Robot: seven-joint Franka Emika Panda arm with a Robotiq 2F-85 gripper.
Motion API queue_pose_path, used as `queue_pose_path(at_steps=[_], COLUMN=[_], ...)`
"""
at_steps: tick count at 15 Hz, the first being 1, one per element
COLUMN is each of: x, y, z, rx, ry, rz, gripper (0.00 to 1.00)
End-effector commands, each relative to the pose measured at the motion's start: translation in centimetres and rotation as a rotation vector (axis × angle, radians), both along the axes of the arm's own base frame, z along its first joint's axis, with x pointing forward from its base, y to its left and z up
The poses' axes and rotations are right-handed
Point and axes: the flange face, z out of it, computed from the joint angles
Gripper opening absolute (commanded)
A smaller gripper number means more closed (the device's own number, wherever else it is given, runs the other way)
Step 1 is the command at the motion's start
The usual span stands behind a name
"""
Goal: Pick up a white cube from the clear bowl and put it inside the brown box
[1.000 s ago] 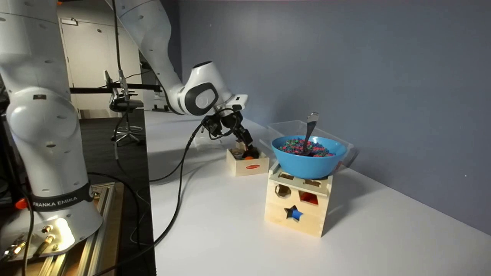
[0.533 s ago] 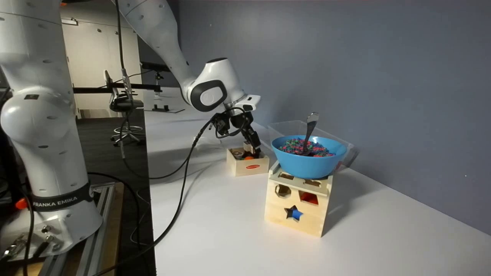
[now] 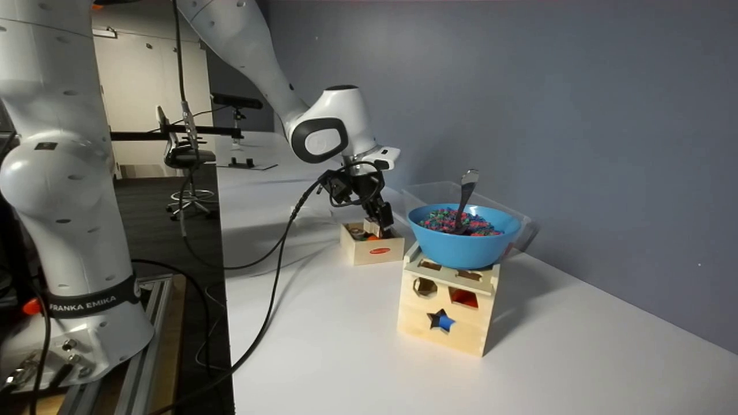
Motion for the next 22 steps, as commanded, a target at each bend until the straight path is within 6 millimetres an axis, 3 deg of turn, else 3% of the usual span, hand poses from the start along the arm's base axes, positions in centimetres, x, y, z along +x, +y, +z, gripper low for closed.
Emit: queue_pose_path(at_steps=[1, 13, 21, 22], x=[0.0, -1.9, -1.8, -1.7], y=[0.0, 2.1, 4.7, 5.0], z=[-0.1, 0.3, 1.1, 1.1], rx=[-0.006, -0.086, -0.208, -0.195], ry=[0.032, -0.002, -0.059, -0.045], rz=[0.059, 0.220, 0.476, 0.491], gripper=[0.42, 0.42, 0.42, 0.80])
